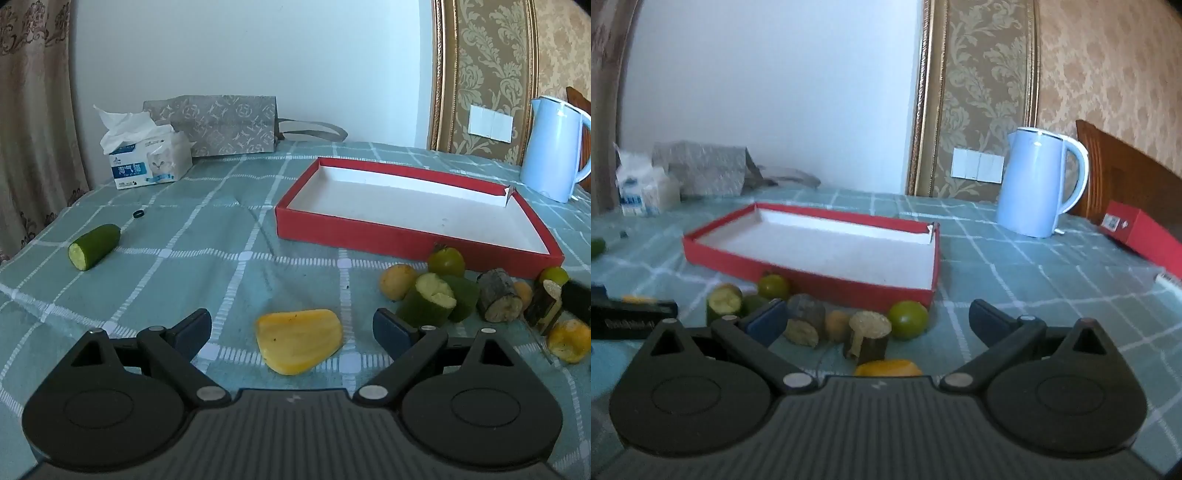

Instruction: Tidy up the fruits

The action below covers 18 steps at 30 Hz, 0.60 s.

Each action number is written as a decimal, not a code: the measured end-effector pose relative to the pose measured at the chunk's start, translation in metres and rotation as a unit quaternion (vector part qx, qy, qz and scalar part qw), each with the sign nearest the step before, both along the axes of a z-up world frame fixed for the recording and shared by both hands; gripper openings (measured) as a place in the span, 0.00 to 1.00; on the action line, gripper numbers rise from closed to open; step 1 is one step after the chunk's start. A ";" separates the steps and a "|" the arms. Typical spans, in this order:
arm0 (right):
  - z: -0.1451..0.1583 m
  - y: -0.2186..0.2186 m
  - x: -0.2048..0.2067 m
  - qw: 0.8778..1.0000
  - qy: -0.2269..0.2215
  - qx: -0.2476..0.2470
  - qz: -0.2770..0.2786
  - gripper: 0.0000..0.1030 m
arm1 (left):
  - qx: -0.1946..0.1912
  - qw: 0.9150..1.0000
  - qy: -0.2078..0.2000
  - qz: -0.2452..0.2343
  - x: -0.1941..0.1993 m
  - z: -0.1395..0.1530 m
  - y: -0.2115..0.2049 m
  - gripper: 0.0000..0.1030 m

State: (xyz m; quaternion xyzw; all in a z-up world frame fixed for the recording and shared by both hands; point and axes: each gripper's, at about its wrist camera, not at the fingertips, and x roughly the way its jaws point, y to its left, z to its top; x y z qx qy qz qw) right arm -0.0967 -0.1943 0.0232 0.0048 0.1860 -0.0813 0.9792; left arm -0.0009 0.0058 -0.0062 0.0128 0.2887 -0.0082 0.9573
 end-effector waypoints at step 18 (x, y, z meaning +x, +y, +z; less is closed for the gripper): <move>-0.012 0.013 0.032 1.000 0.017 0.006 -0.009 1.00 | -0.008 1.000 0.006 -0.014 0.001 -0.001 -0.002 0.92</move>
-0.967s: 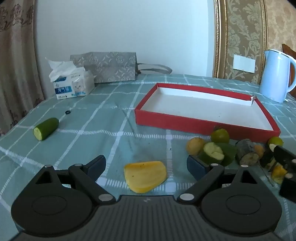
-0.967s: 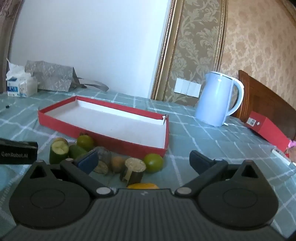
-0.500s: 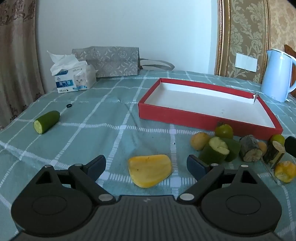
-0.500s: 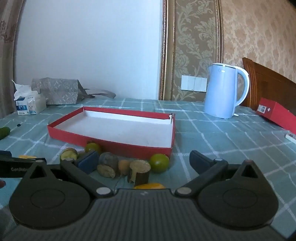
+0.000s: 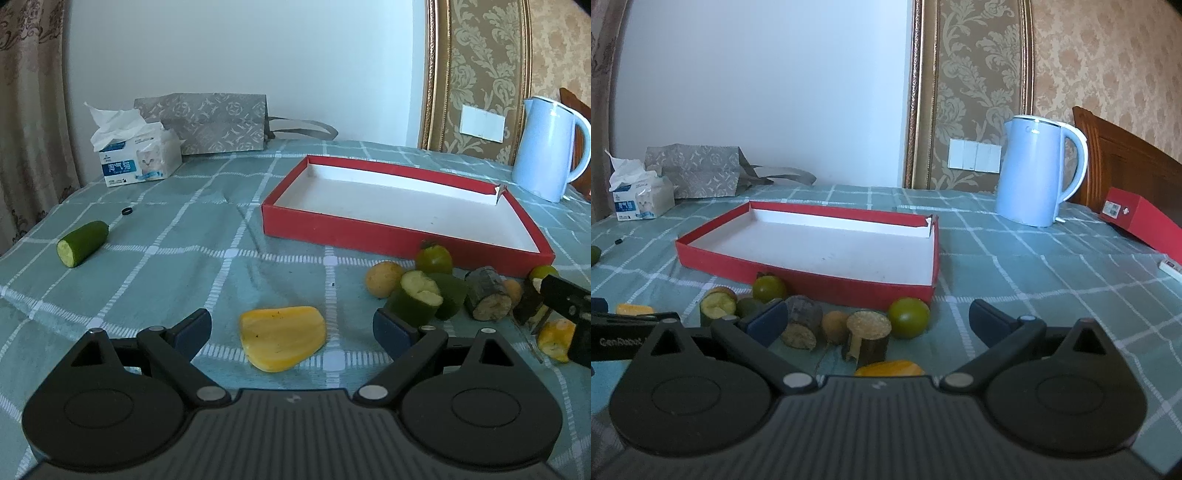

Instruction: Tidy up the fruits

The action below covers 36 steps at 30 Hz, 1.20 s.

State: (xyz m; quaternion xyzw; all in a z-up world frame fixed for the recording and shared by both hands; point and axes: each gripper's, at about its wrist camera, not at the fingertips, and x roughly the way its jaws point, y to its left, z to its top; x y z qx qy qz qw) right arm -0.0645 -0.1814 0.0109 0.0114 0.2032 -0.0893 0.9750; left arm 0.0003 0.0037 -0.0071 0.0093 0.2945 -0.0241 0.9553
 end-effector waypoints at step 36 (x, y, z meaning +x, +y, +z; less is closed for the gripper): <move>-0.009 0.005 0.015 1.000 0.025 0.005 0.003 1.00 | -0.014 0.999 -0.028 -0.008 -0.006 0.004 -0.001 0.92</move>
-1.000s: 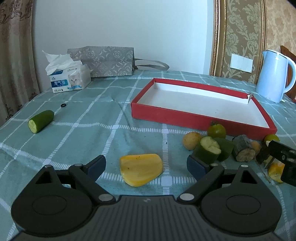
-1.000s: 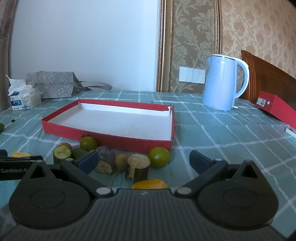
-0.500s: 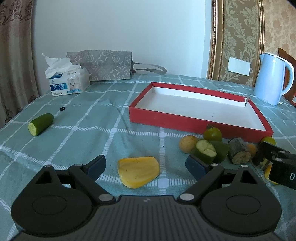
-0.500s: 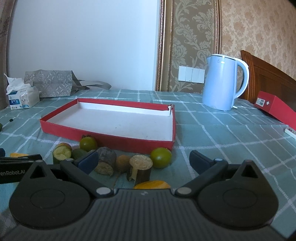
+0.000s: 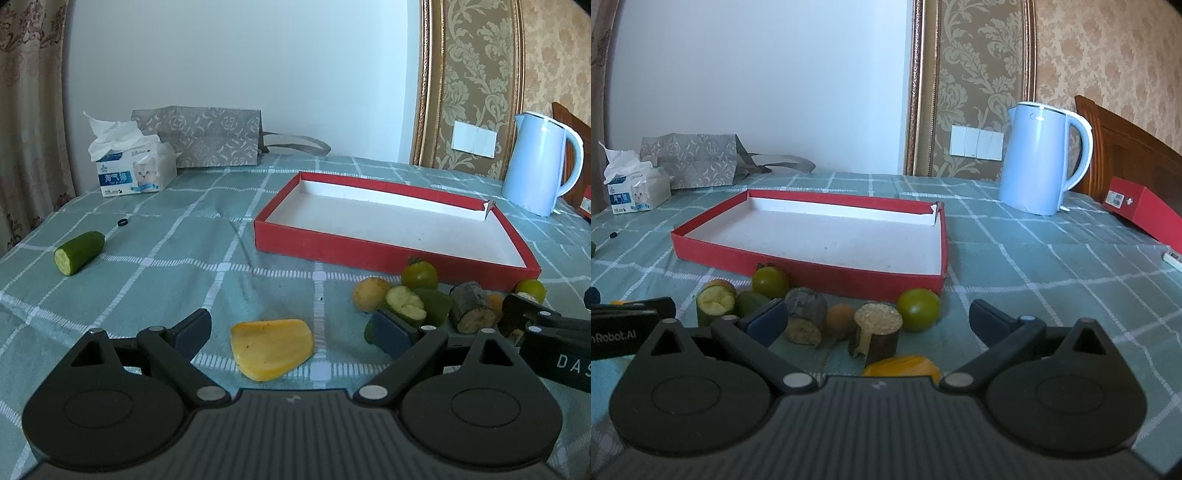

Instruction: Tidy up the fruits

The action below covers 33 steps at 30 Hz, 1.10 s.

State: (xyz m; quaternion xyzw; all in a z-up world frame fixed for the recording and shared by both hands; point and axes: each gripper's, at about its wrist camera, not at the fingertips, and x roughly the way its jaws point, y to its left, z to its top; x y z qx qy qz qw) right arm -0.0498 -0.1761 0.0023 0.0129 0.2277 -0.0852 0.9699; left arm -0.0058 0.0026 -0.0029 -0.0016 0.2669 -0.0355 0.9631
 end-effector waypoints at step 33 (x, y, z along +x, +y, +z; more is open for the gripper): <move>-0.006 -0.028 0.012 0.999 0.005 0.035 0.008 1.00 | 0.016 1.000 0.001 -0.023 0.011 0.000 -0.004 0.92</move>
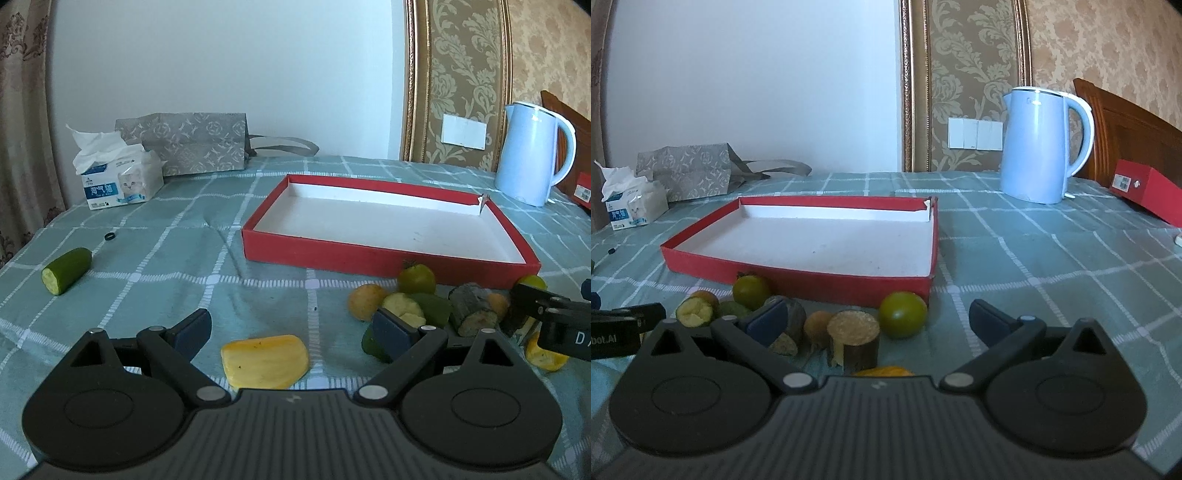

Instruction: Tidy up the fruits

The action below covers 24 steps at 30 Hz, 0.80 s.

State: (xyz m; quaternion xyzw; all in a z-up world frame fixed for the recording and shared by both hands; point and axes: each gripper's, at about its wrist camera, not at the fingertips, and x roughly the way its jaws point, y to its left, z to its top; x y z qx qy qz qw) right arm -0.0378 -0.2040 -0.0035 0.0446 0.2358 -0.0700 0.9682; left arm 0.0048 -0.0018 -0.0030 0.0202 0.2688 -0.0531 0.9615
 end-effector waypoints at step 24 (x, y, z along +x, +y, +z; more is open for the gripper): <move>-0.004 -0.024 0.002 0.998 0.009 0.055 -0.025 1.00 | 0.034 0.994 -0.051 -0.086 -0.024 -0.004 -0.015 0.92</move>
